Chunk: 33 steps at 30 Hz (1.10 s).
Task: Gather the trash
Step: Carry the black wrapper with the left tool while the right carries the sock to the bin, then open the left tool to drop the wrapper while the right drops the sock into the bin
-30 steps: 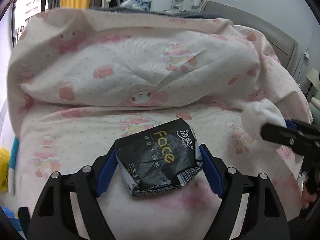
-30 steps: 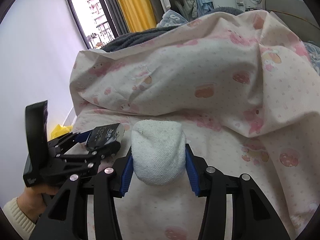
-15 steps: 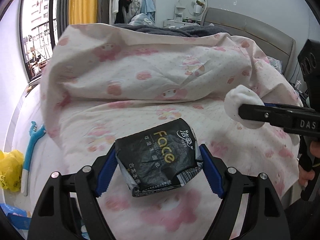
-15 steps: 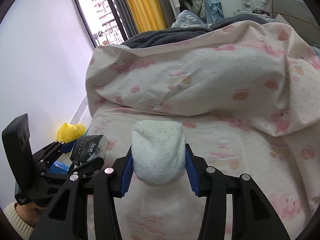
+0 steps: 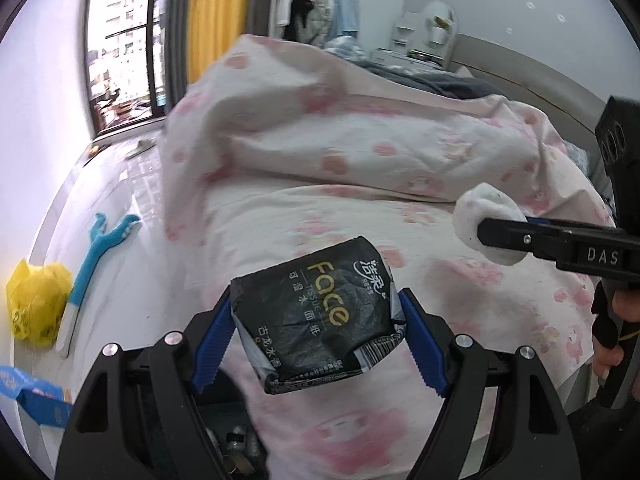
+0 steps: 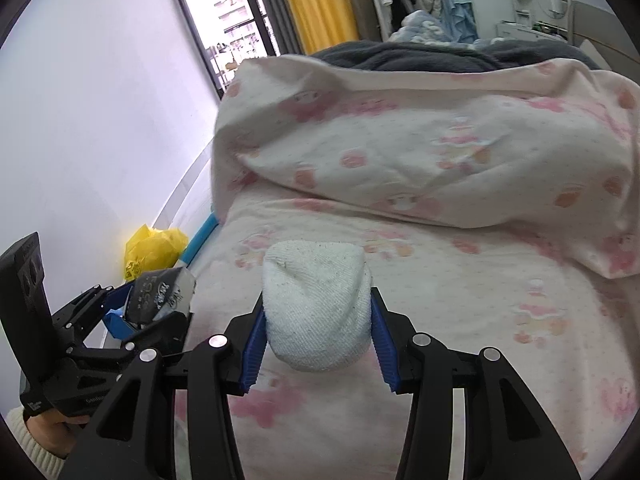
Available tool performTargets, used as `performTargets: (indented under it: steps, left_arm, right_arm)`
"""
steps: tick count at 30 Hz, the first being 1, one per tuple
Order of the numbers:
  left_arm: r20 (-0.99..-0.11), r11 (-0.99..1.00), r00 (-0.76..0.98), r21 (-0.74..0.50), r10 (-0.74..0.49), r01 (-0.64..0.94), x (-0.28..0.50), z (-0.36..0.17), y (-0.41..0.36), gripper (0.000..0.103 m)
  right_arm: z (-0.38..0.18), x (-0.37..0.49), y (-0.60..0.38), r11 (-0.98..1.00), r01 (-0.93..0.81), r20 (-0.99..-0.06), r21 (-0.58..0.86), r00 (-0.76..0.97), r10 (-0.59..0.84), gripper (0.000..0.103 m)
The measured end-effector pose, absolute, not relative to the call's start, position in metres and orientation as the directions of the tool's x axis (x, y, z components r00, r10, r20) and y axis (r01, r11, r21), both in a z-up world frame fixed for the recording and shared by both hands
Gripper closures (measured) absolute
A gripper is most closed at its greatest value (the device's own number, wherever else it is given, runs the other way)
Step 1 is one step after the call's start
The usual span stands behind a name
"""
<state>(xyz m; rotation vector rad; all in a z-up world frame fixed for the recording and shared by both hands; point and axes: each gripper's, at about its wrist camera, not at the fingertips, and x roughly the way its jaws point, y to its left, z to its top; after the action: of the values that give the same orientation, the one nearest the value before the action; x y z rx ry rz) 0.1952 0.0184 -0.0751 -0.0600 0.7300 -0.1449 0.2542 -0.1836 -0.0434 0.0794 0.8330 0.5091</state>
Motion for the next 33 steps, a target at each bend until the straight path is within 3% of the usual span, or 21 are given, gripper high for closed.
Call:
performTargets:
  steps: [22, 33]
  left_arm:
    - [-0.73, 0.989, 0.683, -0.077, 0.029, -0.125, 0.152, -0.099, 0.154, 0.022]
    - [-0.817, 0.978, 0.576, -0.101, 0.022, -0.181, 0.145, -0.14, 0.191, 0.022]
  right_arm:
    - [-0.022, 0.227, -0.048, 0.794, -0.565, -0.665, 0.222, 0.508, 0.548, 0.055]
    - [-0.03, 0.216, 0.014, 0.747, -0.631, -0.687, 0.209, 0.449, 0.571, 0.055]
